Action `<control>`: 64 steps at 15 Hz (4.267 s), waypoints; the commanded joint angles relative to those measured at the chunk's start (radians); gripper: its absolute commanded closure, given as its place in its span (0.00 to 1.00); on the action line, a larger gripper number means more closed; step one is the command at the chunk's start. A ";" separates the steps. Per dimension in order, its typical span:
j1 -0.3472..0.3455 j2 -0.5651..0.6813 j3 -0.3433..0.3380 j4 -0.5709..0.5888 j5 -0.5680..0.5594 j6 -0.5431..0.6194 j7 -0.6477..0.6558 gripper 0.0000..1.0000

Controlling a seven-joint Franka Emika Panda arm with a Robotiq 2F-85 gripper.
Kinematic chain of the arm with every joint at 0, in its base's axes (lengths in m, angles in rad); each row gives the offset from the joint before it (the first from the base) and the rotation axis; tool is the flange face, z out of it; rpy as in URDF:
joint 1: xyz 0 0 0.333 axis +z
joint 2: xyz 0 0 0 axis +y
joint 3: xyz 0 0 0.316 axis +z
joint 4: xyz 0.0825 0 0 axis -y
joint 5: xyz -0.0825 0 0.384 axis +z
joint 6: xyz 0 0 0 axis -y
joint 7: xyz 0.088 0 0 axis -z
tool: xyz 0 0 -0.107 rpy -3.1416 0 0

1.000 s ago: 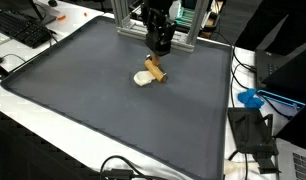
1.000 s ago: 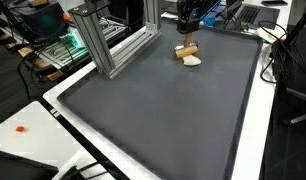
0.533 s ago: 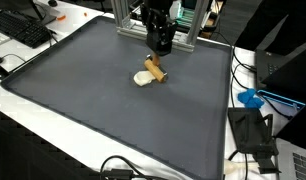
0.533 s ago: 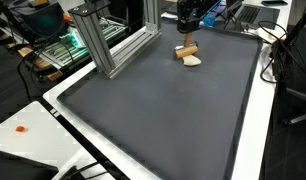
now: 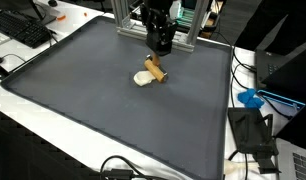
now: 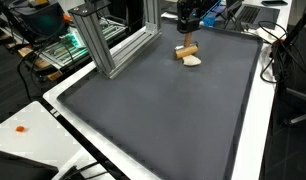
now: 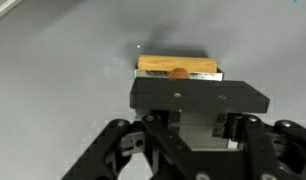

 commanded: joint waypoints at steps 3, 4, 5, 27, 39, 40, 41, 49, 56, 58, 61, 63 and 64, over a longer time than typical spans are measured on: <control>0.006 -0.002 -0.006 -0.043 -0.001 0.043 -0.011 0.57; 0.007 -0.003 -0.006 -0.042 -0.004 0.044 -0.009 0.61; 0.007 -0.002 -0.006 -0.040 -0.004 0.044 -0.009 0.48; -0.028 -0.069 -0.003 -0.026 0.025 0.037 -0.395 0.66; -0.070 -0.038 0.021 -0.029 0.050 0.091 -1.024 0.66; -0.070 -0.034 0.024 -0.034 0.054 0.098 -1.059 0.66; -0.070 -0.030 0.024 -0.037 0.044 0.104 -1.086 0.66; -0.072 -0.023 0.038 -0.085 0.065 0.190 -1.199 0.66; -0.068 -0.018 0.047 -0.122 0.088 0.309 -1.144 0.66; -0.066 -0.014 0.044 -0.128 0.083 0.335 -1.114 0.66; -0.062 -0.011 0.043 -0.129 0.075 0.357 -1.063 0.66; -0.057 -0.011 0.037 -0.122 0.066 0.347 -1.003 0.66; -0.057 -0.014 0.035 -0.118 0.067 0.338 -0.976 0.66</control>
